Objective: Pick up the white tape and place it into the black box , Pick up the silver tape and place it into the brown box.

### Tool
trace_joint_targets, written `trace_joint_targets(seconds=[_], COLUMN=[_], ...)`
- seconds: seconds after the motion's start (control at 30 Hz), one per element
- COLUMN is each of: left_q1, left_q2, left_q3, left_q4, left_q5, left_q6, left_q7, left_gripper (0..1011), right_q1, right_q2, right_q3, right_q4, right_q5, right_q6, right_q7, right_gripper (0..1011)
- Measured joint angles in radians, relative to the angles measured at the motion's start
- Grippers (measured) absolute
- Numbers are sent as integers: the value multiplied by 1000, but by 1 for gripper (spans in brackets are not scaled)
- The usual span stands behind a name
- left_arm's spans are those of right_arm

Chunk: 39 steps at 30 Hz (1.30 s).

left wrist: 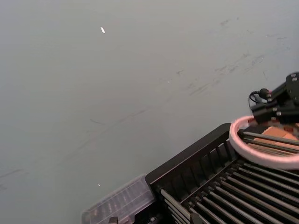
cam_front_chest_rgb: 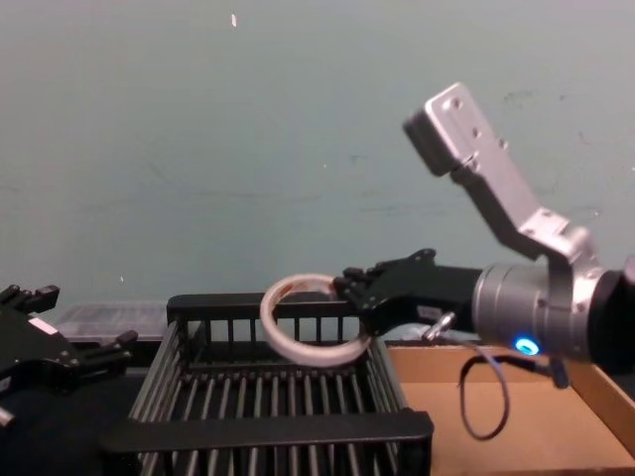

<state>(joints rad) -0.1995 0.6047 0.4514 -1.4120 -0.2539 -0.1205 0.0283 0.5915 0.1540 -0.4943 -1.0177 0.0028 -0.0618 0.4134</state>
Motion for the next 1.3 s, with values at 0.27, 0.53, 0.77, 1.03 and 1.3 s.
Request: trace_joint_targets(seconds=[0.27, 0.53, 0.77, 1.03, 1.3], left_q1=[0, 0, 0, 0, 0], left_q2=[0, 0, 0, 0, 0], left_q3=[0, 0, 0, 0, 0], left_q4=[0, 0, 0, 0, 0], left_q5=[0, 0, 0, 0, 0], left_q6=[0, 0, 0, 0, 0], left_q7=[0, 0, 0, 0, 0], left_gripper=[1001, 1001, 1001, 1001, 1001], right_q1=[4, 3, 3, 3, 3], right_q2=[-21, -21, -20, -20, -20], right_q3=[-15, -15, -15, -14, -13], right_q4=[48, 49, 47, 46, 45], right_q5=[-17, -18, -17, -15, -14], right_q6=[-21, -21, -21, -21, -21], right_q7=[-11, -11, -11, -10, -10], right_gripper=[86, 86, 122, 388, 632])
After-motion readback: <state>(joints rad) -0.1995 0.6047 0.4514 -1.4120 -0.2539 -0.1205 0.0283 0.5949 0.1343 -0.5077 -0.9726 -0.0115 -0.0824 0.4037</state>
